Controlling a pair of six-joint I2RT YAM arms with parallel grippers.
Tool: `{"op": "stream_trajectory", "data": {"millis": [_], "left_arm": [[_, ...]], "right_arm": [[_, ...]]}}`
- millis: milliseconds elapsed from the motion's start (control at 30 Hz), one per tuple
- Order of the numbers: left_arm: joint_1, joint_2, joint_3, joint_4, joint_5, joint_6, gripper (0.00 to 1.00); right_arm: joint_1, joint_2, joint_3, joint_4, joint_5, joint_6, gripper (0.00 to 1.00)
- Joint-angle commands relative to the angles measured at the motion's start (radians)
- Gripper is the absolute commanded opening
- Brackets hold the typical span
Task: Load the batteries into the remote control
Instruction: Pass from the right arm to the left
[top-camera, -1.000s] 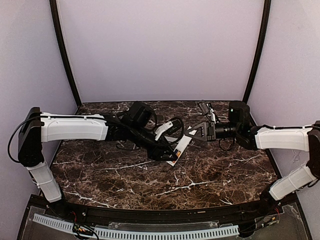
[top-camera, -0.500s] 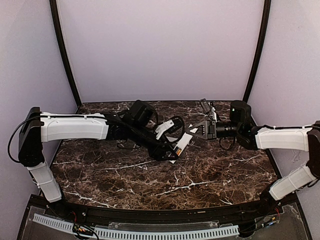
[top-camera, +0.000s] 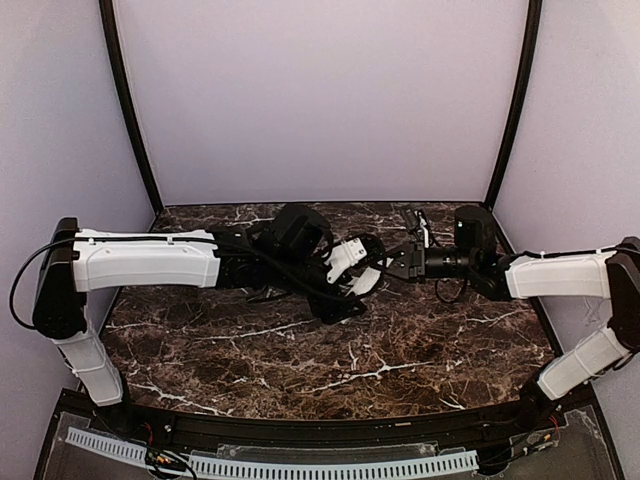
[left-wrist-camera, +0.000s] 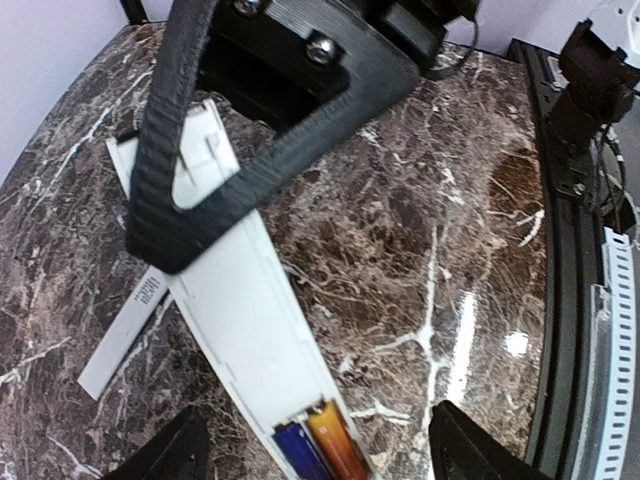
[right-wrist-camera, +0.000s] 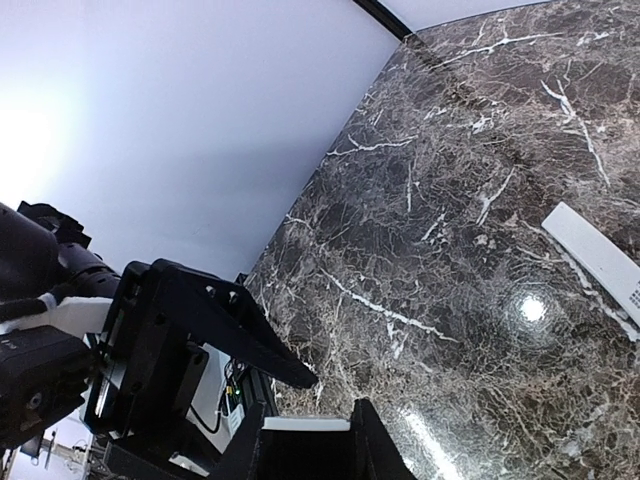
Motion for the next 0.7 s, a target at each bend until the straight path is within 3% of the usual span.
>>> {"op": "stream_trajectory", "data": {"millis": [0, 467, 533, 667], "left_arm": [[-0.012, 0.067, 0.09, -0.075, -0.17, 0.027, 0.73], [-0.023, 0.156, 0.181, -0.131, -0.307, 0.044, 0.36], [-0.023, 0.168, 0.193, -0.143, -0.325, 0.039, 0.35], [-0.023, 0.188, 0.215, -0.16, -0.335, 0.028, 0.44]], "right_arm": [[0.005, 0.018, -0.014, 0.055, 0.044, 0.05, 0.0], [0.026, 0.037, -0.039, 0.117, 0.07, 0.113, 0.0], [0.031, 0.037, -0.042, 0.12, 0.089, 0.123, 0.0], [0.048, 0.038, -0.047, 0.12, 0.129, 0.145, 0.0]]}}
